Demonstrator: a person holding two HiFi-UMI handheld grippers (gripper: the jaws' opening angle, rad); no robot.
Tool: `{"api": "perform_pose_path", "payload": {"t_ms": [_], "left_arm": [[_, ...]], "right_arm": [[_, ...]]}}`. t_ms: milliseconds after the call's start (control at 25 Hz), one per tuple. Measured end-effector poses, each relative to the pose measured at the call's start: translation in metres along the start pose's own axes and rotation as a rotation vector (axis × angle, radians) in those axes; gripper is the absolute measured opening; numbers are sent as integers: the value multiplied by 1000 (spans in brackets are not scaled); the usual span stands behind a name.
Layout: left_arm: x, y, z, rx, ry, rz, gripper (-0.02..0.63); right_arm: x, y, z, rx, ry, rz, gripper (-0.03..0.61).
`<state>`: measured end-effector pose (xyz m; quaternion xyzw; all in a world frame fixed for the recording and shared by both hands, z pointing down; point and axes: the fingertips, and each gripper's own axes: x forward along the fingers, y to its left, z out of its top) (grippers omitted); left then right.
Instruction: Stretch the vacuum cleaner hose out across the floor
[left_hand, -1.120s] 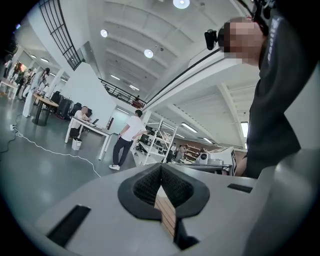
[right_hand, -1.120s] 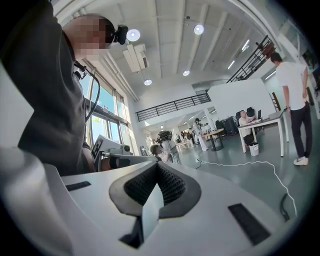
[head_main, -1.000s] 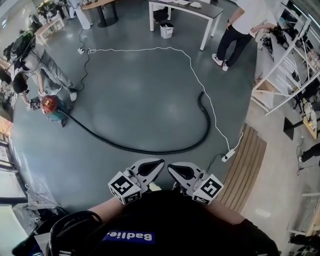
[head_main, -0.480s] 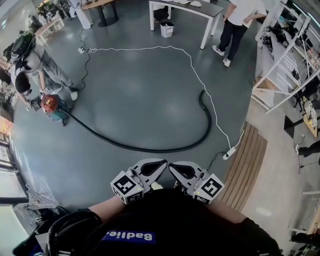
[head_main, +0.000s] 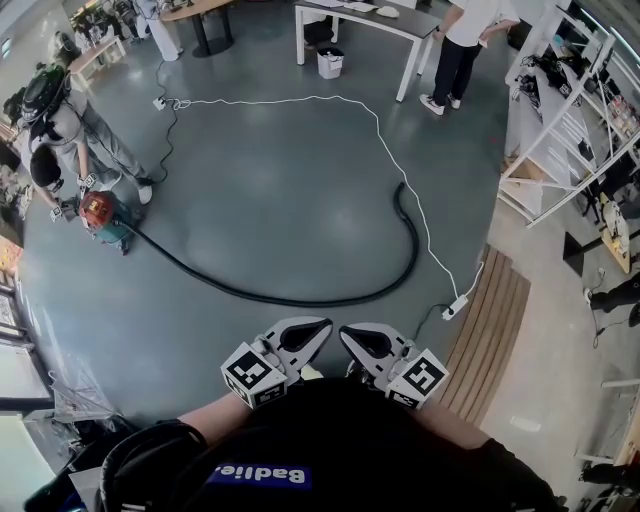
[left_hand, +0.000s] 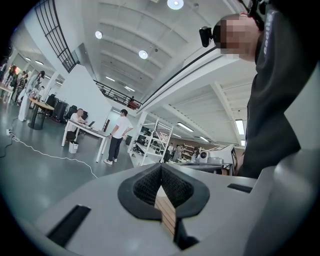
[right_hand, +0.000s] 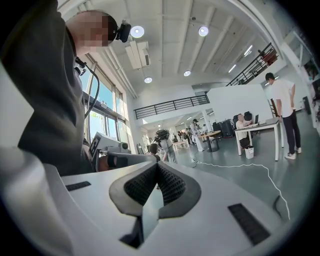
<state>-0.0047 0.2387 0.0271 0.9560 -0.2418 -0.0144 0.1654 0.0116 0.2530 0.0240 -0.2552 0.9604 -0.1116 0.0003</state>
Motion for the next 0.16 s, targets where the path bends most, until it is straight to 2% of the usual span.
{"api": "perform_pose_path", "payload": {"t_ms": [160], "left_arm": [[0,-2,3,11,0,-4,8]], "right_arm": [[-2,-1,1,1,2,-19,5]]}}
